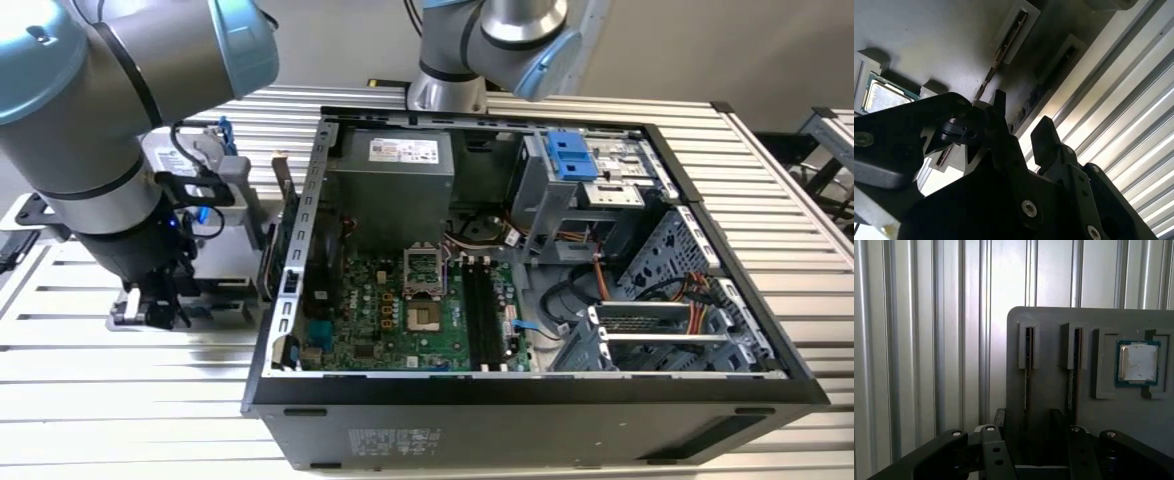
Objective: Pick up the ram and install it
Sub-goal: 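Pick up the ram and move it above insertion slot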
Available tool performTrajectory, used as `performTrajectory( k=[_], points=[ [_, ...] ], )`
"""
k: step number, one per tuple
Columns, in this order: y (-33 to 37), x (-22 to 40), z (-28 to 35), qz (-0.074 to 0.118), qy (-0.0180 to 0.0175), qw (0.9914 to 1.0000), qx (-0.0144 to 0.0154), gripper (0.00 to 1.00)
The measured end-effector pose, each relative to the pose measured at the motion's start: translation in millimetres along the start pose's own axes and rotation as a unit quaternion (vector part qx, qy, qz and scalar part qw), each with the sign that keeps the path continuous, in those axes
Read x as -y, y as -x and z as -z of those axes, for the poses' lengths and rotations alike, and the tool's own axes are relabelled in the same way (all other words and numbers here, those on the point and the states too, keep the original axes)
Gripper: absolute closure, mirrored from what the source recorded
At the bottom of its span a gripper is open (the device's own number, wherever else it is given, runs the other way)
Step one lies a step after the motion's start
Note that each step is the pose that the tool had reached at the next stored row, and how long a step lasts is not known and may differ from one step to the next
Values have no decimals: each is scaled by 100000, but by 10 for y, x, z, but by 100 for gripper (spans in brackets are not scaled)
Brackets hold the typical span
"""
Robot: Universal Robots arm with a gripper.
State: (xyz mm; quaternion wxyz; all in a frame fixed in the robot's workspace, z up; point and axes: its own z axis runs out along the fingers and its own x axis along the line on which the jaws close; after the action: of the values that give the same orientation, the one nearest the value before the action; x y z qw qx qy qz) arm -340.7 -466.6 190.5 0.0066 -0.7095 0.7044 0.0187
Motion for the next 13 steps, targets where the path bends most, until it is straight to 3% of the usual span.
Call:
performTrajectory(
  k=[4,5,13],
  points=[
    [0,0,-2,2,-9,100000,7,0],
    [0,0,-2,2,-8,100000,7,100],
    [0,0,-3,0,1,100000,8,100]
  ],
)
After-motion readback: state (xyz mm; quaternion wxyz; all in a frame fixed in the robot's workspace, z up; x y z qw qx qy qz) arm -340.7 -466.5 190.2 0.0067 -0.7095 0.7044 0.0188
